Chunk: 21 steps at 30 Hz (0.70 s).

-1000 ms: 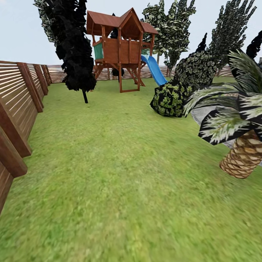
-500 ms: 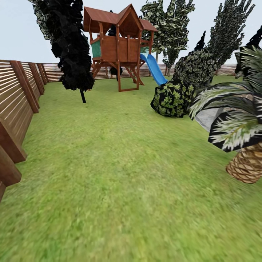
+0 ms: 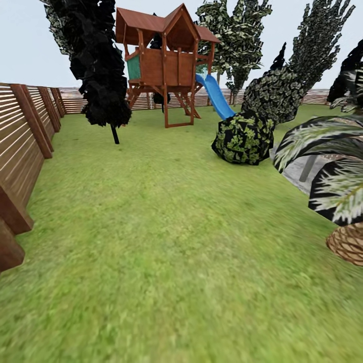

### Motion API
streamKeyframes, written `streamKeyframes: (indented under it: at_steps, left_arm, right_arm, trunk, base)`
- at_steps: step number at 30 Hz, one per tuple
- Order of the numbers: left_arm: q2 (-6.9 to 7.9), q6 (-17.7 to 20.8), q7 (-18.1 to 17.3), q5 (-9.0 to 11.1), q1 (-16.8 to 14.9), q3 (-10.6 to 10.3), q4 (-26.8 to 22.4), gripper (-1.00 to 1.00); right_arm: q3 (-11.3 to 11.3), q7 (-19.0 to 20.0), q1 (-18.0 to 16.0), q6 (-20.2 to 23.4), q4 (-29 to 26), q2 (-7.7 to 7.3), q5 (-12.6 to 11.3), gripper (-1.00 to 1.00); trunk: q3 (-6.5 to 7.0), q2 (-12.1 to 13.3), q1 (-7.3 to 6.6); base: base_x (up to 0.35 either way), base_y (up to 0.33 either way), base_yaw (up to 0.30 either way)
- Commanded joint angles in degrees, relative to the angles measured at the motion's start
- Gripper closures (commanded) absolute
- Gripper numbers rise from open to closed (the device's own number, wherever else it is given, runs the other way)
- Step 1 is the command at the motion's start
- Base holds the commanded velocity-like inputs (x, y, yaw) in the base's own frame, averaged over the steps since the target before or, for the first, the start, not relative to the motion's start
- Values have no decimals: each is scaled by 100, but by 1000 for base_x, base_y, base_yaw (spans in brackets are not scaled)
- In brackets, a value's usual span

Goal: Take the three Easter eggs out of the wicker basket on the lawn in the garden, then place them on the lawn next to a single tree (choose any tree) so that all three eggs are next to the same tree and none are left in the basket.

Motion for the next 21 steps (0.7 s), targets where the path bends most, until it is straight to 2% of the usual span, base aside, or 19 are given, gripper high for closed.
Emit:
streamKeyframes:
  at_steps: [1,11,21]
  left_arm:
    - [-2,-3,0,8,-2,21,0,-100]
    - [-2,-3,0,8,-2,21,0,-100]
    - [-2,-3,0,7,-2,21,0,-100]
  right_arm:
    - [-3,-2,-3,-16,4,-2,50,-100]
    - [-4,-2,-3,-19,4,-1,50,-100]
    - [3,-2,-3,-20,4,-3,50,-100]
  trunk:
    - [-5,-2,3]
    - [-5,-2,3]
    - [-5,-2,3]
  base:
    - [327,144,0]
    - [327,144,-9]
    - [327,144,-248]
